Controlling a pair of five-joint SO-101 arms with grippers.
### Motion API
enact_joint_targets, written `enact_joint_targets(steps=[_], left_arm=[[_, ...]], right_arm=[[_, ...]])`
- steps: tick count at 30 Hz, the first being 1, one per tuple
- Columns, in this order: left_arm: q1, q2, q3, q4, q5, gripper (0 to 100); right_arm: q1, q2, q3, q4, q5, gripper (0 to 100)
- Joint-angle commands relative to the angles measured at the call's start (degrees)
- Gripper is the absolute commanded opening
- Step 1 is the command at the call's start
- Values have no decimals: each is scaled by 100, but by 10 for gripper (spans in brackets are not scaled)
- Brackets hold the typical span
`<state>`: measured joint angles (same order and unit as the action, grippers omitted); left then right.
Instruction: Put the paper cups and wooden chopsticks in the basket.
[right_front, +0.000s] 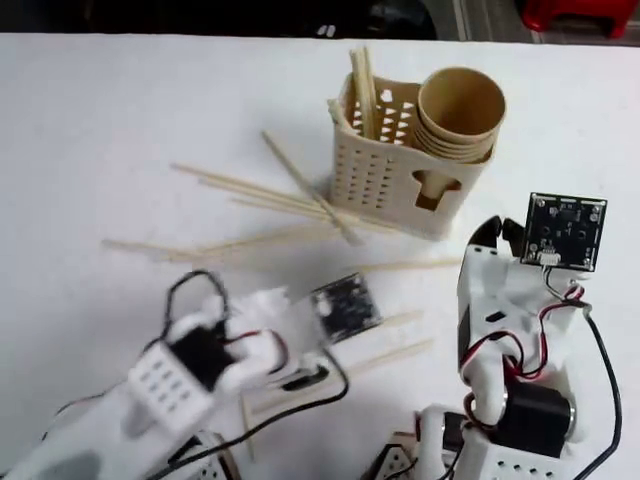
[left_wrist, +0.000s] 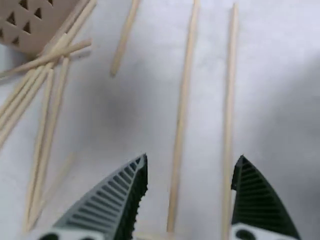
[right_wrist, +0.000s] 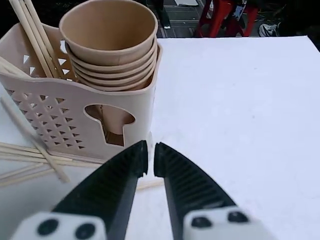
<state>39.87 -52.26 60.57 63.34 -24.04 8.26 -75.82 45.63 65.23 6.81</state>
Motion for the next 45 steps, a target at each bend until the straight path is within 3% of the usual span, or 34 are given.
enact_joint_targets(steps=[1, 11, 18, 38, 45], left_arm=[[136, 1736, -668, -738, 211, 275], [145, 5068, -2602, -782, 211, 276], [576, 6299, -4026, 413, 246, 276], [910, 6615, -4404, 519, 967, 274], [919, 7064, -4651, 457, 1213, 183]], right_arm=[[48, -57, 53, -136, -44, 38], [48, -57, 88, -145, -44, 38], [48, -57, 88, -145, -44, 38], [48, -57, 88, -145, -26, 38], [40, -57, 97, -145, -9, 38]])
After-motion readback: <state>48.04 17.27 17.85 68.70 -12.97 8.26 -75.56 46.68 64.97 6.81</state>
